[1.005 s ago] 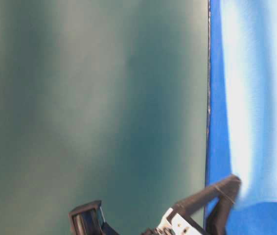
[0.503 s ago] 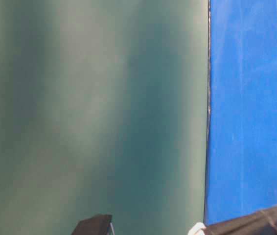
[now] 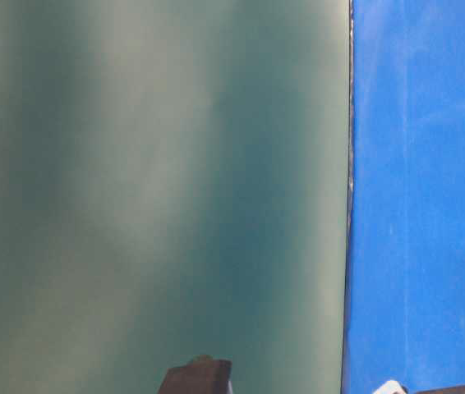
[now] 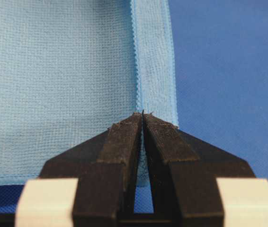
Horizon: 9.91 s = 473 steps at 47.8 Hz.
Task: Fold the light blue towel.
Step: 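Lift the far edge and fold it toward the near edge with both grippers, then release the folded edge and regrasp the towel's left and right ends, then lift the towel and swing the right gripper toward the far side, then lay the towel down lengthwise, folding it in half with both grippers, then open both grippers and pull them back to the sides, then move both grippers to the strip's far end and pinch its corners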
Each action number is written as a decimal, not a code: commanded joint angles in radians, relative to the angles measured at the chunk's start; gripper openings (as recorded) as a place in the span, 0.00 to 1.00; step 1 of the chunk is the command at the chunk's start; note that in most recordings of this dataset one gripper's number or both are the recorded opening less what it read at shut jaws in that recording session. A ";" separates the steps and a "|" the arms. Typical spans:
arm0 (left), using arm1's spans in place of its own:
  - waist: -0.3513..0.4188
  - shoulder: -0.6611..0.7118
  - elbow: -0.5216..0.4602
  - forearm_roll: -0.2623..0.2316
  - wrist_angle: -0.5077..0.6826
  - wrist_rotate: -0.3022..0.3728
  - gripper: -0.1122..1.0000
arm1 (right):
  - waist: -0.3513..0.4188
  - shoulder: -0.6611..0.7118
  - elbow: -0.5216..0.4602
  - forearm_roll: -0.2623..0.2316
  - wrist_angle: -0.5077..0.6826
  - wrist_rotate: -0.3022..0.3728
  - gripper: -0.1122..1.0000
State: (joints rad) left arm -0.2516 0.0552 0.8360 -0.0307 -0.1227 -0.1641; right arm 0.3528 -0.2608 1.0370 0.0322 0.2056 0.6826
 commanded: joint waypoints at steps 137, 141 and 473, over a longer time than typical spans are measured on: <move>0.232 0.005 -0.055 0.003 0.238 0.098 0.13 | -0.273 -0.031 -0.029 -0.407 0.126 0.107 0.12; 0.232 -0.080 -0.077 0.002 0.319 0.101 0.13 | -0.262 -0.095 -0.043 -0.407 0.183 0.104 0.12; 0.584 0.272 -0.307 0.002 -0.256 0.222 0.85 | -0.888 0.181 -0.120 -0.715 -0.268 -0.026 0.62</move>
State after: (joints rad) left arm 0.3267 0.3083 0.5676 -0.0307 -0.3712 0.0583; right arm -0.5308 -0.1104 0.9511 -0.6780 -0.0460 0.6581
